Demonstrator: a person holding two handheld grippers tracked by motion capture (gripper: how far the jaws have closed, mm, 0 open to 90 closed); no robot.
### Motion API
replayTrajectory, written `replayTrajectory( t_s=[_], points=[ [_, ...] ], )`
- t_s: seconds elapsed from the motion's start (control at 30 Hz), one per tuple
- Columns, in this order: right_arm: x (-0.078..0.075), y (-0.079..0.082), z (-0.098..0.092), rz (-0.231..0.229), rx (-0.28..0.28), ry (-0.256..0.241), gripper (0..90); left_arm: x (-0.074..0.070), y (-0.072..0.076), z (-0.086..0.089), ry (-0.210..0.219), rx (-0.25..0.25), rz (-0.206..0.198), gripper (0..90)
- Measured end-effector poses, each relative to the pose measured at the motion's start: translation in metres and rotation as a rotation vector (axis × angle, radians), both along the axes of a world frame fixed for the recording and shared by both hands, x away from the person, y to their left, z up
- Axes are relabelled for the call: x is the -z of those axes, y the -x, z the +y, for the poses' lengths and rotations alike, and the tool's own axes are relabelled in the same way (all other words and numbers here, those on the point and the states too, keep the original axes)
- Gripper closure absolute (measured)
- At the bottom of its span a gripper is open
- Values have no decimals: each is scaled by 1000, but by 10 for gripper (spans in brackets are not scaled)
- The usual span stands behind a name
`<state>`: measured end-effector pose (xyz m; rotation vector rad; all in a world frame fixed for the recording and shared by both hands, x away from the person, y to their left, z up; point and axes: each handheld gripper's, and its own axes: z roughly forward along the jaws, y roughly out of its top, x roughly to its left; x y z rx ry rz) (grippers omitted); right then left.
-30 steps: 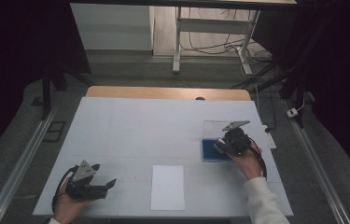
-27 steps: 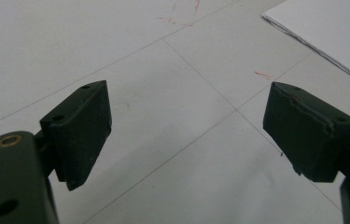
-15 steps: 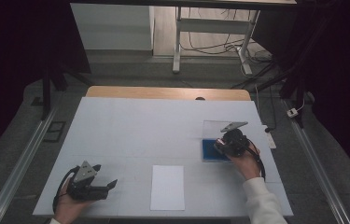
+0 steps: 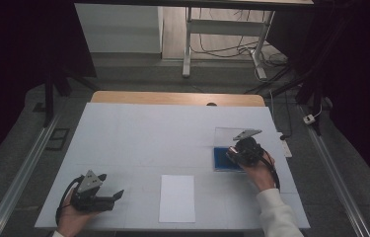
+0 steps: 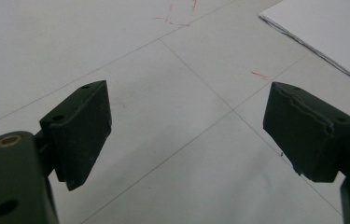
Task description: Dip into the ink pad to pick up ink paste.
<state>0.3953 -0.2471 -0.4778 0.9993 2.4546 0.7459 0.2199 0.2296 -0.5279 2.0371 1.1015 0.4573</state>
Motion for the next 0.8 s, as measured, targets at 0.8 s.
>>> replayTrajectory(
  t_s=[0.8],
  points=[
    [-19, 11, -22, -34, -13, -190, 698, 3, -2, 3, -6, -7, 10, 155]
  ],
)
